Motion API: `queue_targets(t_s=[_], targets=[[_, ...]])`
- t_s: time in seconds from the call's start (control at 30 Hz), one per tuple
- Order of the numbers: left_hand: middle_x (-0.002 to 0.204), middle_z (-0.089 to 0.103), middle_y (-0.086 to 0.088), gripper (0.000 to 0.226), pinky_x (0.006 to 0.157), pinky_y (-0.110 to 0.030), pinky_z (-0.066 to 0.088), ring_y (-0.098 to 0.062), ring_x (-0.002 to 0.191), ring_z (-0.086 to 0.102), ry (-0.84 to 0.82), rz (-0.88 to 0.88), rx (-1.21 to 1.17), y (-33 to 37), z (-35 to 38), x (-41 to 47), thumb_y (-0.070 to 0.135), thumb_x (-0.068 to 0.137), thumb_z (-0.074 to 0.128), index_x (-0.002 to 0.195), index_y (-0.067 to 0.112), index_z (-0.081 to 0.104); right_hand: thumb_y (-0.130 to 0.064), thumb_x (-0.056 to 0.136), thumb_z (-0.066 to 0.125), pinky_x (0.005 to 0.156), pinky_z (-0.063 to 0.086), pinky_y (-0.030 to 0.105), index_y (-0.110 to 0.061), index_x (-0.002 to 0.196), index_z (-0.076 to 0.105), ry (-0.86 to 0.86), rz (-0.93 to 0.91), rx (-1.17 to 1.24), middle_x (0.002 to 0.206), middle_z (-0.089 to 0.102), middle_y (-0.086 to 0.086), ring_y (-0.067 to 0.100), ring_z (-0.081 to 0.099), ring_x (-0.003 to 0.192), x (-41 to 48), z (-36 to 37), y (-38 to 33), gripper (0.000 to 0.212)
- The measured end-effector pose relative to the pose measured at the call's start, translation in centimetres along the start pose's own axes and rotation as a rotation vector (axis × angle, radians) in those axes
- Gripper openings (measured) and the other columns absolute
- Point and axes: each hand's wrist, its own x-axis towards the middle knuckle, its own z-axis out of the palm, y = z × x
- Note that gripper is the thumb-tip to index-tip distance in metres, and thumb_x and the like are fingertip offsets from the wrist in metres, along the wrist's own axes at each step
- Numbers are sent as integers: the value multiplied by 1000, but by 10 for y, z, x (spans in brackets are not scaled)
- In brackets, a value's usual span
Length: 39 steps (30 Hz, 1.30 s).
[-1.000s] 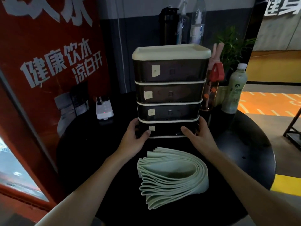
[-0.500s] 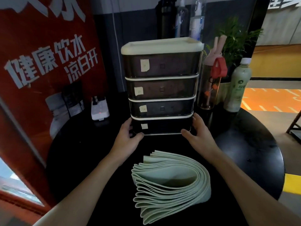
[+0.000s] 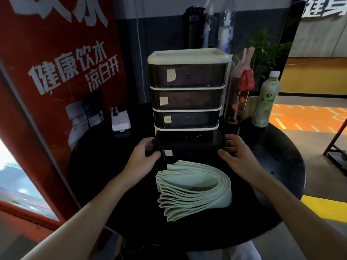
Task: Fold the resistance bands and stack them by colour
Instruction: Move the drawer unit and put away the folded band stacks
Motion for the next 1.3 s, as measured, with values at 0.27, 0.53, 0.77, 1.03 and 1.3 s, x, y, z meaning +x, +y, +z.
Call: queue_targets(t_s=[0.27, 0.53, 0.77, 1.03, 1.3], targets=[[125, 58, 2, 47, 100, -27, 42, -13, 118, 54, -62, -13, 61, 9, -9, -25, 11, 92, 64, 137, 16, 50, -20, 90, 67, 92, 46, 29, -16, 137, 44, -11, 1, -73, 113, 56, -3, 14, 57, 108, -27, -11, -9, 53], [125, 60, 17, 33, 102, -24, 43, 1, 120, 53, -250, 308, 192, 49, -12, -47, 25, 94, 64, 127, 28, 58, -65, 62, 76, 96, 37, 14, -37, 129, 46, -317, -156, -135, 125, 54, -17, -9, 48, 119, -61, -25, -43, 79], [131, 54, 20, 45, 90, -4, 37, 18, 111, 47, -469, 304, 372, 64, 4, -54, 44, 93, 62, 135, 32, 53, -31, 62, 92, 92, 44, 8, -40, 142, 29, -587, -101, -151, 127, 52, -23, -12, 53, 112, -78, -16, -46, 102], [144, 34, 20, 106, 113, -27, 36, 1, 132, 37, -725, 249, 520, 66, 2, -56, 66, 71, 75, 154, 27, 23, -25, 66, 90, 87, 47, 13, -32, 143, 34, -460, -154, -46, 121, 57, -18, -1, 61, 107, -77, -1, -41, 96], [121, 32, 15, 88, 99, -29, 45, -8, 112, 44, -771, 345, 812, 76, 3, -59, 60, 69, 80, 143, 33, 39, -23, 68, 88, 85, 49, 17, -30, 137, 44, -363, -148, -25, 109, 64, -12, 3, 64, 99, -75, 2, -35, 82]])
